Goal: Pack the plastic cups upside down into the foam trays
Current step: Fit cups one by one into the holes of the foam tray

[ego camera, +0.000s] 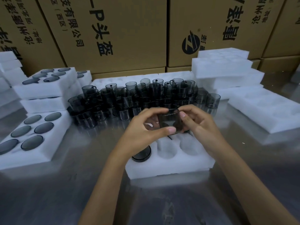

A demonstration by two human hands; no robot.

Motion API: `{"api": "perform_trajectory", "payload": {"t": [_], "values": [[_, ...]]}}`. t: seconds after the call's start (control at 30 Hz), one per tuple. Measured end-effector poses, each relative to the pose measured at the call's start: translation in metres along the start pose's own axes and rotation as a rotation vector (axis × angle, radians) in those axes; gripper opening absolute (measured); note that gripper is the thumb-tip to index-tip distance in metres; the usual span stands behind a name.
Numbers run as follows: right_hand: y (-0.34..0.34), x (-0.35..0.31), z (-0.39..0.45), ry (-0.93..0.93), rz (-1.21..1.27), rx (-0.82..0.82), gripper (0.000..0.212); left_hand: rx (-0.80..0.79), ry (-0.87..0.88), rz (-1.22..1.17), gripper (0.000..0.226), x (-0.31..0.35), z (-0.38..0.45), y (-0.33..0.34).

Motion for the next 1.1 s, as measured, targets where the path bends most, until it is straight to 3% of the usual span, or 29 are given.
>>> {"api": "perform_trajectory", "payload": {"t": [0.07, 0.17, 0.33, 0.4, 0.5, 0.63, 0.8, 1.03, 1.1], "values": [[0.002, 0.001, -0.001, 0.014, -0.009, -0.059, 0.012, -0.117, -0.035, -0.058, 0.043, -0.003, -0.002, 0.001], [0.006, 0.001, -0.002, 0.031, -0.021, -0.082, 0.014, -0.147, -0.038, -0.074, 0.042, -0.006, -0.003, 0.0], [0.007, -0.003, -0.001, -0.026, -0.206, 0.051, 0.025, 0.049, -0.073, 0.183, 0.097, -0.004, 0.0, 0.004], [0.011, -0.006, -0.003, 0.018, -0.187, -0.048, 0.029, 0.098, -0.043, 0.321, 0.084, -0.002, 0.0, 0.005], [0.015, -0.004, -0.006, 0.103, -0.19, -0.209, 0.031, 0.039, -0.022, 0.446, 0.059, 0.002, -0.002, 0.005], [0.008, 0.0, -0.006, 0.207, -0.158, -0.26, 0.028, -0.09, -0.052, 0.591, 0.063, -0.001, -0.006, 0.007], [0.002, 0.001, -0.006, 0.241, -0.182, -0.286, 0.015, -0.219, -0.109, 0.509, 0.065, -0.006, -0.011, 0.003], [0.006, 0.008, -0.006, 0.272, -0.272, -0.261, 0.007, -0.347, -0.138, 0.299, 0.038, -0.013, -0.015, -0.004], [0.006, 0.009, -0.006, 0.269, -0.293, -0.264, 0.007, -0.351, -0.145, 0.265, 0.039, -0.017, -0.015, -0.005]]}}
Point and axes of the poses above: each hand's wrist, its own z-axis towards the middle knuckle, its own y-axis out of the palm, x = y × z, the point moved 4 cm from there along z, towards the middle knuckle, and after that the axes turned 13 degrees about z, right-handed, at the moved point
